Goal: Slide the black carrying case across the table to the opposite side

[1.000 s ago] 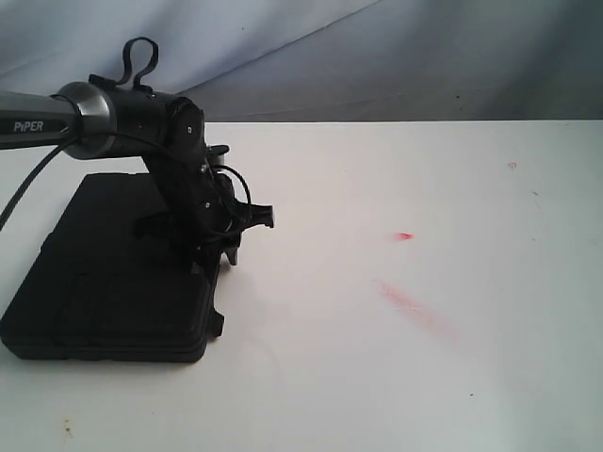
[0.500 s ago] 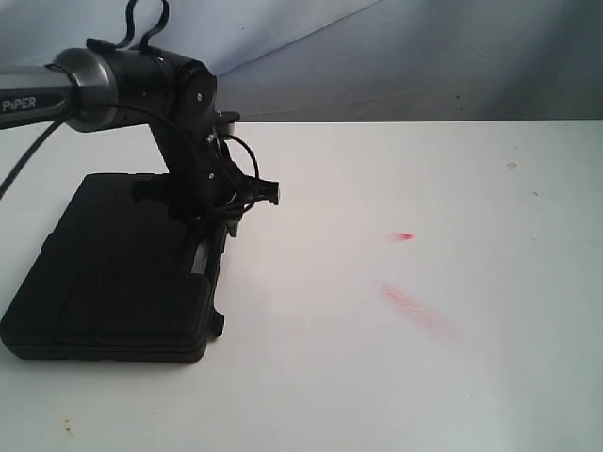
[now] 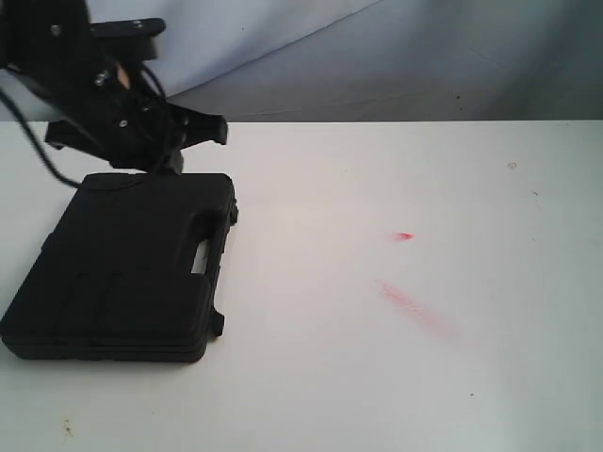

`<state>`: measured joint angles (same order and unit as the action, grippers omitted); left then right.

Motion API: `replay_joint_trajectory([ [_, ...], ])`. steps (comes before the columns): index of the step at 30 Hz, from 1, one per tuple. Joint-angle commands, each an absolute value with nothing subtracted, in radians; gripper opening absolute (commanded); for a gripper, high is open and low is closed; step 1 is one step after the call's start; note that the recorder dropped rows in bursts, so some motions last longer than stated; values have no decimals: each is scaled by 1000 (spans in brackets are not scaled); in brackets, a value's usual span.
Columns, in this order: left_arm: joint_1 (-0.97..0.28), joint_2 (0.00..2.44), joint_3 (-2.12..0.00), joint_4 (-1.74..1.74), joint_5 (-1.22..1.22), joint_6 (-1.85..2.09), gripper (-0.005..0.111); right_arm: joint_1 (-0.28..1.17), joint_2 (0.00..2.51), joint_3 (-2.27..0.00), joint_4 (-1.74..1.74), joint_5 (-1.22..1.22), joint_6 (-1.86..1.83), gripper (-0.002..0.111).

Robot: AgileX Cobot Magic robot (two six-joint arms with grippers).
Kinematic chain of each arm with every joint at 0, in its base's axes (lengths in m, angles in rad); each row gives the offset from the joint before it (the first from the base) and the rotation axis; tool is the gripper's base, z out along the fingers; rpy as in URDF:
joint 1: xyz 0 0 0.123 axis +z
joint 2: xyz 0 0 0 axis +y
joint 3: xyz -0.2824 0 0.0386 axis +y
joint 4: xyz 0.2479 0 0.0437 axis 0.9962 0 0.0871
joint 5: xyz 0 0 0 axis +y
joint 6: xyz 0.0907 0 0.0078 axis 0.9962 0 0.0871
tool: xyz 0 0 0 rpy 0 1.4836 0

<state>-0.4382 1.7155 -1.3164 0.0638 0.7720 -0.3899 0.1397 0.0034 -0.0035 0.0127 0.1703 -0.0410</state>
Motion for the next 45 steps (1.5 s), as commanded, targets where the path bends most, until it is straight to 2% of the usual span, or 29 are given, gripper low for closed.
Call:
replay_joint_trajectory([
  [1,-384,1551,-1149,65,683,-364,0,141,0,0,9,162,-41,0],
  [7,-252,1282,-891,62,562,-153,0,141,0,0,9,162,-41,0],
  [15,-16,926,-581,55,411,-158,0,141,0,0,9,162,-41,0],
  [19,55,768,-488,-10,354,-159,0,141,0,0,9,162,-41,0],
  [30,60,375,-154,-72,143,-159,0,141,0,0,9,162,-41,0],
  [37,0,111,-98,-96,141,-156,0,141,0,0,9,162,-41,0],
  [45,-16,0,0,-96,132,-44,0,141,0,0,9,162,-41,0],
])
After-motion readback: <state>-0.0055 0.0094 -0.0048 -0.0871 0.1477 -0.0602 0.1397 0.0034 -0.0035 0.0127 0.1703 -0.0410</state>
